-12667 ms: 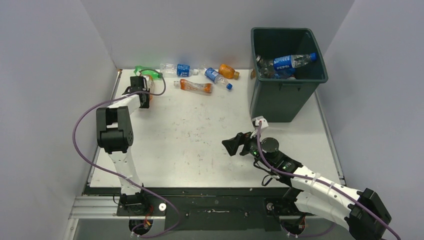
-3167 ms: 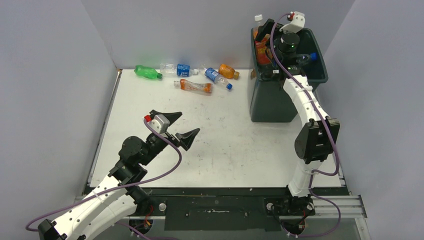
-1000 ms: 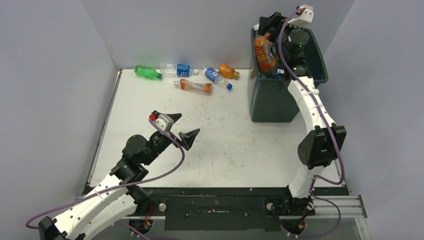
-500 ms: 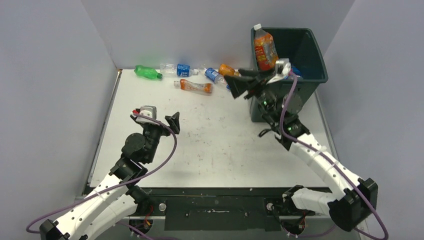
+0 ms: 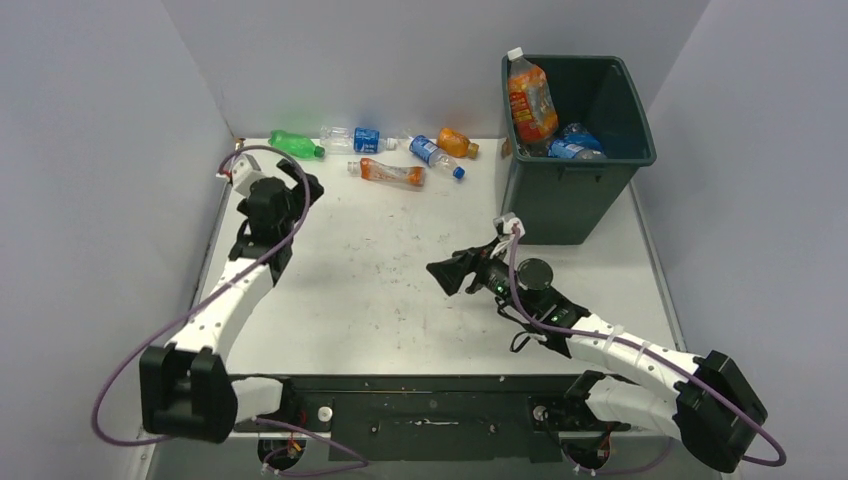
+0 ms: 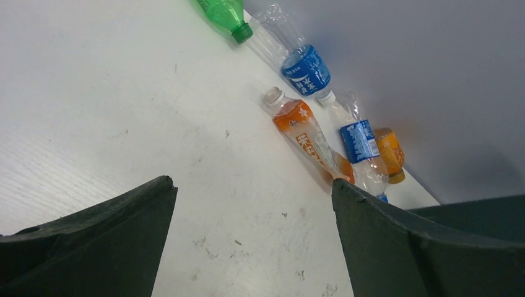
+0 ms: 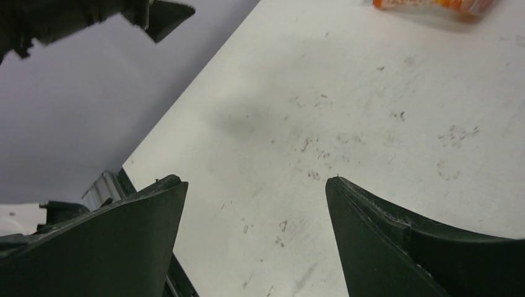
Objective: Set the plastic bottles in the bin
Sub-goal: Pick up the plastic bottle from the corner of the board.
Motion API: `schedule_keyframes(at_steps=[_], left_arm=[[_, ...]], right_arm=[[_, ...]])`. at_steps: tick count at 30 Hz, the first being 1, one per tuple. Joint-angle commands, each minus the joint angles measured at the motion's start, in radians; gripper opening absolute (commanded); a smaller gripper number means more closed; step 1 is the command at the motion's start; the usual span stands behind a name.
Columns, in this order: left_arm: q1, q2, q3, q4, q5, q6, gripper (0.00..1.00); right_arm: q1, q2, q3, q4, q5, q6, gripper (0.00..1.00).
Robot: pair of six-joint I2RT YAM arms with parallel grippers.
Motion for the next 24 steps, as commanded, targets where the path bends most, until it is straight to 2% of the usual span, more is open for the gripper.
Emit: schedule_keyframes(at_steps=[1,8,14,21,24], left_arm=[[0.067,0.19,0.164,0.0,0.001,-0.131,0.96],[0.196,0.52,0.373,0.043,0.071,-0.329,0.96],[0.223,0.739,0.591,0.05,0.08,-0.376,0.96],[0.224,1.023,0.933,-0.093,0.104,-0.377,0.96],[0.224,1.112,1.032,-0.126,0.093,-0.364,0.96]], right_arm=[[0.064,0.021,-0.032,0.035,0.048,-0.036,0.85],[0.113,0.044,-0.102,0.028,0.069,-0.091,0.85],[0.148,0.094,-0.133,-0.009,0.107,-0.132,0.85],[0.167,0.143,-0.133,-0.009,0.145,-0.134,0.85],[0.175,0.149,-0.127,-0.014,0.165,-0.14,0.85]])
